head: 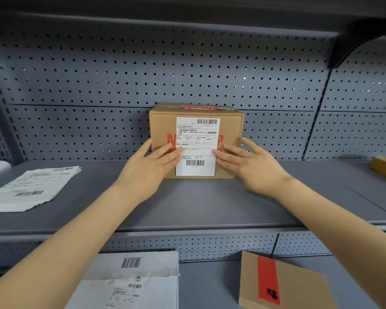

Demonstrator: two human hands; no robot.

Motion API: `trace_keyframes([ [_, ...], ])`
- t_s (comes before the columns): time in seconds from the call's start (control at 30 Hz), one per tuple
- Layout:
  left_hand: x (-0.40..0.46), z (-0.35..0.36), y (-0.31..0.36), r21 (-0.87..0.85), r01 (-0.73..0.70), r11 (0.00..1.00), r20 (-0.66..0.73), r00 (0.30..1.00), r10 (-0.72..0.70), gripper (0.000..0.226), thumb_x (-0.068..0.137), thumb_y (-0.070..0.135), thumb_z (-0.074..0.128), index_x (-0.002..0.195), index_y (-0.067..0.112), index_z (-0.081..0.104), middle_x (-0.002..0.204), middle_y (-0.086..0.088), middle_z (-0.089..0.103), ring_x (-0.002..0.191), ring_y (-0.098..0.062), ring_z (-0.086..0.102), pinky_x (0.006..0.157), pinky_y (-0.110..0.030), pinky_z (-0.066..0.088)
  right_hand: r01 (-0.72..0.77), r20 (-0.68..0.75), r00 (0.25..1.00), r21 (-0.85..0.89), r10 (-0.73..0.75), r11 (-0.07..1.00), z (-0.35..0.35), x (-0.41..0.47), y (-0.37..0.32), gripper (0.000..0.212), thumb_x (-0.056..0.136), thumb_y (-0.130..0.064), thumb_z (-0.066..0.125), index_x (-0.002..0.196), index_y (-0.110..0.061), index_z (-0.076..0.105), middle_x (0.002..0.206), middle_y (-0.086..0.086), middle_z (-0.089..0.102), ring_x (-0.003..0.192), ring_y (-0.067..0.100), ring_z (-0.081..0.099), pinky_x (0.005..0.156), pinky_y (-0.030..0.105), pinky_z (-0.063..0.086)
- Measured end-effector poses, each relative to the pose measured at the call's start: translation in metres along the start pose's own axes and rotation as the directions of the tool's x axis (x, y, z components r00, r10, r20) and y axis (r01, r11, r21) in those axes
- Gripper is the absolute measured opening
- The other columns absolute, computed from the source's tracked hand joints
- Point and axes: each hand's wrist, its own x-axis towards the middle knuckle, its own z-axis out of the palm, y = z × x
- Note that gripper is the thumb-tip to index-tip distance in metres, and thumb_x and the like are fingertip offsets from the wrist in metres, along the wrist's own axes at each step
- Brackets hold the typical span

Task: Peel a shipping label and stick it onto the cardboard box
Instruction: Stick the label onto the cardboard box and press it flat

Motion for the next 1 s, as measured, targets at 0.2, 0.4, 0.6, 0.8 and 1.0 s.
trace_keyframes([
  [0.2, -0.003, -0.004, 0.011, 0.081, -0.173, 0.982, 0.022, 0.985, 0.172, 0.063, 0.097, 0.009, 0.026, 0.150, 0.019, -0.005, 0.159, 0.002, -0.015, 0.146, -0.017, -0.011, 0.111, -0.045, -0.015, 0.145, -0.092, 0.985, 0.009, -0.143, 0.989, -0.006, 0.009, -0.015, 0.064, 0.070, -0.008, 0.038, 0.132, -0.019, 0.052, 0.144, -0.002, 0.048, 0.133, 0.019, 0.044, 0.115, 0.044, 0.016],
  [0.4, -0.001, 0.011, 0.000, 0.064, -0.165, 0.984, 0.120, 0.980, 0.156, 0.061, 0.098, 0.012, 0.023, 0.151, 0.026, -0.004, 0.158, 0.010, -0.018, 0.146, -0.012, -0.012, 0.114, -0.046, -0.010, 0.161, -0.011, 0.987, -0.078, -0.162, 0.984, 0.007, 0.014, -0.014, 0.056, 0.074, -0.014, 0.066, 0.128, -0.026, 0.056, 0.141, -0.010, 0.050, 0.128, 0.017, 0.050, 0.108, 0.050, 0.028],
  [0.6, -0.011, 0.009, -0.005, 0.150, -0.206, 0.967, 0.150, 0.972, 0.183, 0.061, 0.097, 0.010, 0.025, 0.151, 0.024, 0.001, 0.159, 0.007, -0.012, 0.146, -0.014, -0.009, 0.112, -0.048, -0.013, 0.179, 0.027, 0.984, -0.126, -0.177, 0.976, 0.008, -0.005, -0.002, 0.055, 0.079, -0.011, 0.045, 0.132, -0.024, 0.053, 0.145, -0.008, 0.045, 0.132, 0.017, 0.045, 0.112, 0.051, 0.027],
  [0.8, 0.011, 0.004, 0.013, 0.226, -0.290, 0.930, 0.084, 0.957, 0.278, 0.063, 0.099, 0.017, 0.033, 0.151, 0.019, -0.003, 0.160, 0.004, -0.013, 0.147, -0.016, -0.007, 0.115, -0.047, -0.007, 0.231, -0.052, 0.969, -0.140, -0.240, 0.963, 0.006, 0.021, -0.022, 0.054, 0.079, -0.018, 0.061, 0.132, -0.020, 0.051, 0.139, -0.007, 0.053, 0.127, 0.018, 0.051, 0.110, 0.045, 0.016],
  [1.0, 0.012, 0.015, 0.005, 0.186, -0.248, 0.951, 0.122, 0.966, 0.228, 0.063, 0.099, 0.017, 0.032, 0.150, 0.025, -0.005, 0.157, 0.010, -0.020, 0.146, -0.013, -0.010, 0.115, -0.049, -0.004, 0.181, 0.061, 0.983, -0.122, -0.175, 0.976, 0.013, 0.016, -0.019, 0.056, 0.082, -0.020, 0.057, 0.136, -0.028, 0.046, 0.146, -0.014, 0.042, 0.131, 0.014, 0.046, 0.111, 0.048, 0.024],
])
